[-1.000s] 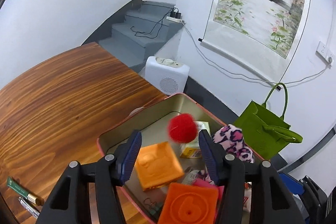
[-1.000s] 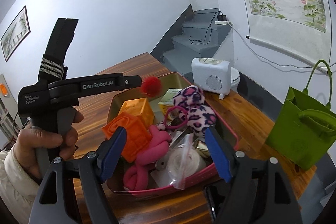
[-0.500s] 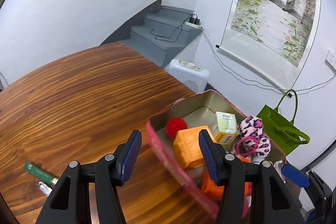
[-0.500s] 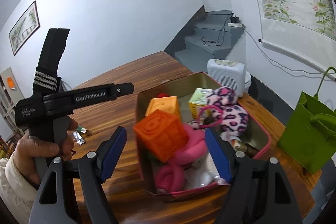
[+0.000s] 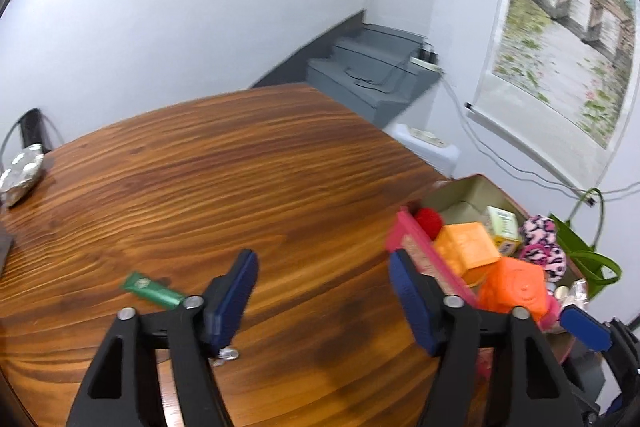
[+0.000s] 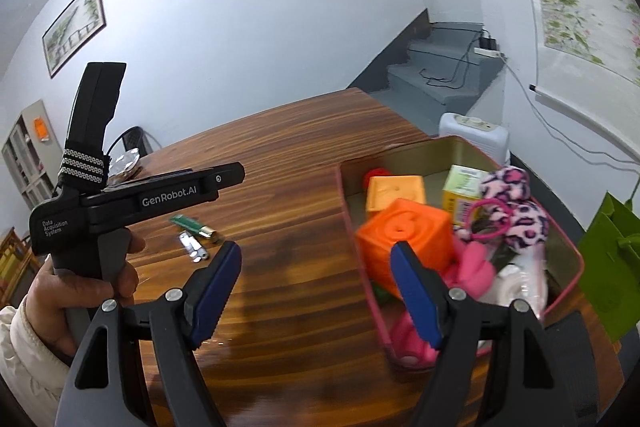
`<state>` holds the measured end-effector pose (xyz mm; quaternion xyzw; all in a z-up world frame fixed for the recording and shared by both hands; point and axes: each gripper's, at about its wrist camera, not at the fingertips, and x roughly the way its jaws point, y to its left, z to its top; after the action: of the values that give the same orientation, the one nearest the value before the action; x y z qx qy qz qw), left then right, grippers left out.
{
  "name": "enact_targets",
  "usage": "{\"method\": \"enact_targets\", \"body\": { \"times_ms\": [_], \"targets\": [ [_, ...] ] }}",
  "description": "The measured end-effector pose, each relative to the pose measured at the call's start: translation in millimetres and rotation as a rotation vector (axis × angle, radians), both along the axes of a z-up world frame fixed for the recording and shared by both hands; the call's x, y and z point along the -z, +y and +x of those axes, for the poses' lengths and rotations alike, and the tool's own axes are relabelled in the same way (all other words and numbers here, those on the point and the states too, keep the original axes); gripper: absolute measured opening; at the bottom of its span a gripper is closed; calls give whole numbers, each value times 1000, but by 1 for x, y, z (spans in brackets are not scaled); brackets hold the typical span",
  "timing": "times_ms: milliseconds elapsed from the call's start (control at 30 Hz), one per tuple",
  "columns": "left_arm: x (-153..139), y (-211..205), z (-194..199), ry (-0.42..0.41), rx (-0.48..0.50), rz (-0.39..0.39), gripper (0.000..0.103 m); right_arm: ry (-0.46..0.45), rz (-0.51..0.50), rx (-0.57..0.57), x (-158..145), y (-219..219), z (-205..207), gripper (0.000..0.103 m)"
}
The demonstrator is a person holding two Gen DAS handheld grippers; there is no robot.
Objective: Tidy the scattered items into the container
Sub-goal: 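Return to the table and grasp the silver nail clipper with the left gripper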
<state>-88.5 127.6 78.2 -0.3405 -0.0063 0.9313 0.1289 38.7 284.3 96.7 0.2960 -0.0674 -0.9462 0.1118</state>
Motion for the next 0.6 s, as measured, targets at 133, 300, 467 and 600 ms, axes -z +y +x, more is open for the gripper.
{"method": "enact_targets", "body": {
  "times_ms": [133,300,467,600],
  "targets": [
    [1,-20,5,3,-30,-5,73,3,15,-36,-2,-18,-1,80],
    [6,-42,12,2,-58,-6,73,-21,28,-70,5,-41,-6,80],
    [14,-62,13,-20,-87,0,73,-39,41,-90,11,-56,-8,80],
    [25,-75,11,-49,-108,9,73,-48,50,-96,16,-64,-10,80]
  ]
}}
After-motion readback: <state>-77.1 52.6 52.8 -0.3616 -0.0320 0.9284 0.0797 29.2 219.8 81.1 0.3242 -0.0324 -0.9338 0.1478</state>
